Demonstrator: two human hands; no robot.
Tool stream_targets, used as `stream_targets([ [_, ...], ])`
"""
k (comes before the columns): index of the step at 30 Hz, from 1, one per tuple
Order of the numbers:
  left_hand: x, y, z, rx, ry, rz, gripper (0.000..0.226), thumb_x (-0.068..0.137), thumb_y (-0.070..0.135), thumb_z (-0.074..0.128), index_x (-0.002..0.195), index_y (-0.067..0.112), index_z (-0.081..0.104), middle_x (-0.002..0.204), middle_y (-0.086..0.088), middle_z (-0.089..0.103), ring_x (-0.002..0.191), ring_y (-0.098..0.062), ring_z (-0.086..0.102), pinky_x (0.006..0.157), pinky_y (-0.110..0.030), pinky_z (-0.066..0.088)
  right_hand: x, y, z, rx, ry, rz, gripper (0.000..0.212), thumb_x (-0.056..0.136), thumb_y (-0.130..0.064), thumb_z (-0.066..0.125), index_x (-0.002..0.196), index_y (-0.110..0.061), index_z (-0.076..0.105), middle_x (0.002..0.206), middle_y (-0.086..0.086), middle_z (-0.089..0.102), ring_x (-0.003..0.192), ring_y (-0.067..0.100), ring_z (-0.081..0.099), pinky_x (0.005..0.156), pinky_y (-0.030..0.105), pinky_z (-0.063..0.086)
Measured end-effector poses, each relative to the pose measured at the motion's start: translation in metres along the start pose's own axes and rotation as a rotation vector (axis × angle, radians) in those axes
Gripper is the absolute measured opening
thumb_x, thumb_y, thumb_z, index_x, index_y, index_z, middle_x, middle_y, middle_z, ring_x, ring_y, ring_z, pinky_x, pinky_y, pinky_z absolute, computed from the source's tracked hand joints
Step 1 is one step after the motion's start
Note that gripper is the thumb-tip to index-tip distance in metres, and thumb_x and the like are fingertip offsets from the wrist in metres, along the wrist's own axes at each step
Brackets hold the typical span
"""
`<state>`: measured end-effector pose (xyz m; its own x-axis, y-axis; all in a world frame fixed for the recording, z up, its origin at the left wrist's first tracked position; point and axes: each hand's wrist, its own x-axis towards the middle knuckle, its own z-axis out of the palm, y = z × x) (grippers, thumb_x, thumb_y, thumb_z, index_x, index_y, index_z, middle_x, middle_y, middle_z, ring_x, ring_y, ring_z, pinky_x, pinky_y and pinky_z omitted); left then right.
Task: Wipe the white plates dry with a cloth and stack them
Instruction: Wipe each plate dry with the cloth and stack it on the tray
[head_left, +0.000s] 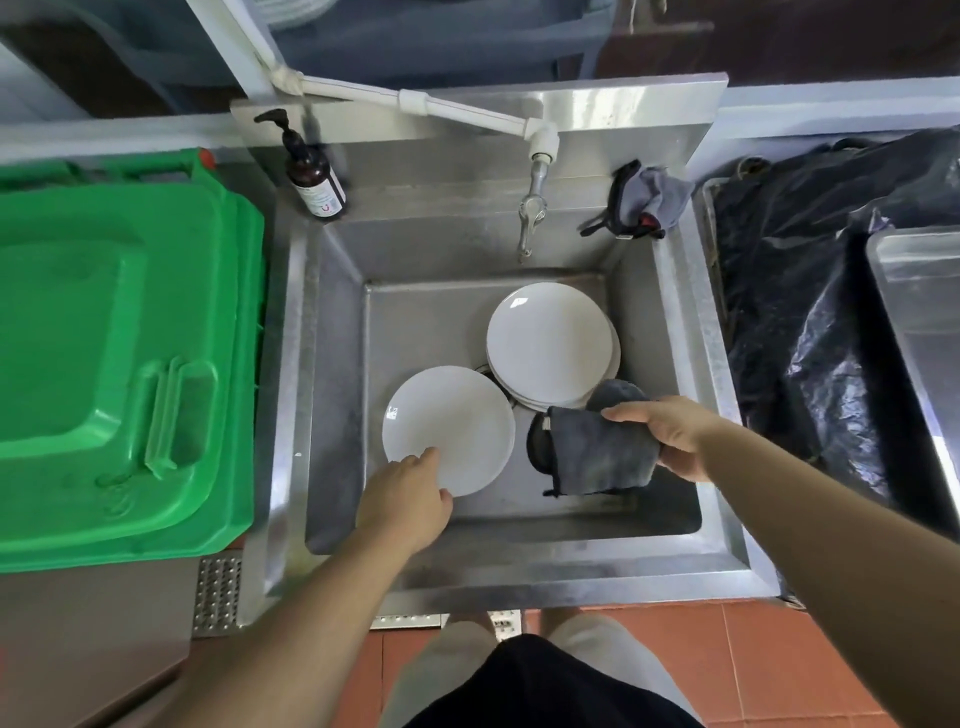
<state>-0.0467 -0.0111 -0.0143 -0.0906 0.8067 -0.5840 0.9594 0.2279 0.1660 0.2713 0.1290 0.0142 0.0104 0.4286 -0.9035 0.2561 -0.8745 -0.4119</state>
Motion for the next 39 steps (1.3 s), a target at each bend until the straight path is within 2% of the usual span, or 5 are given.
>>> stream_targets([
  [12, 0.034, -0.042, 0.026, -0.125, -0.102, -0.131, 0.043, 0.102, 0.034, 0.049, 0.144, 0.023, 0.049, 0.129, -0.005, 0.066, 0.113, -0.031, 0.063, 0.088, -0.043, 0.059, 0.041, 0.055, 0.057, 0.494, -0.087, 0.005, 0.029, 0.097, -0.014, 0.072, 0.124, -0.023, 0.068, 0.112, 0.007, 0.080, 0.097, 0.030, 0.078, 0.068, 0.042, 0.065],
  [25, 0.116, -0.094, 0.087, -0.336, -0.228, -0.400, 0.056, 0.103, 0.032, 0.050, 0.157, 0.021, 0.042, 0.136, -0.009, 0.065, 0.117, -0.033, 0.065, 0.094, -0.045, 0.059, 0.099, 0.081, 0.082, 0.458, 0.092, 0.002, 0.033, 0.100, -0.006, 0.061, 0.132, -0.013, 0.065, 0.119, 0.014, 0.076, 0.108, 0.036, 0.073, 0.080, 0.047, 0.061],
  [30, 0.147, -0.101, 0.115, -0.565, -0.098, -0.628, 0.041, 0.100, 0.028, 0.055, 0.139, 0.013, 0.056, 0.132, -0.012, 0.065, 0.086, -0.023, 0.061, 0.056, -0.028, 0.043, 0.129, 0.098, 0.086, 0.455, 0.127, 0.044, 0.035, 0.097, -0.006, 0.061, 0.130, -0.016, 0.067, 0.119, 0.015, 0.076, 0.106, 0.039, 0.074, 0.085, 0.050, 0.061],
  [34, 0.166, -0.102, 0.129, -0.712, -0.047, -0.747, 0.038, 0.103, 0.023, 0.051, 0.137, 0.010, 0.059, 0.130, -0.015, 0.066, 0.103, -0.035, 0.066, 0.086, -0.042, 0.059, 0.146, 0.110, 0.086, 0.518, 0.156, 0.054, 0.040, 0.093, -0.005, 0.062, 0.131, -0.017, 0.064, 0.130, 0.016, 0.070, 0.115, 0.040, 0.068, 0.101, 0.056, 0.053],
  [39, 0.170, -0.101, 0.143, -0.823, 0.130, -0.844, 0.020, 0.100, 0.022, 0.056, 0.108, 0.014, 0.073, 0.105, -0.011, 0.074, 0.090, -0.035, 0.069, 0.084, -0.045, 0.063, 0.151, 0.114, 0.089, 0.539, 0.194, 0.052, 0.047, 0.083, -0.009, 0.069, 0.130, -0.015, 0.067, 0.126, 0.015, 0.073, 0.111, 0.041, 0.071, 0.095, 0.058, 0.057],
])
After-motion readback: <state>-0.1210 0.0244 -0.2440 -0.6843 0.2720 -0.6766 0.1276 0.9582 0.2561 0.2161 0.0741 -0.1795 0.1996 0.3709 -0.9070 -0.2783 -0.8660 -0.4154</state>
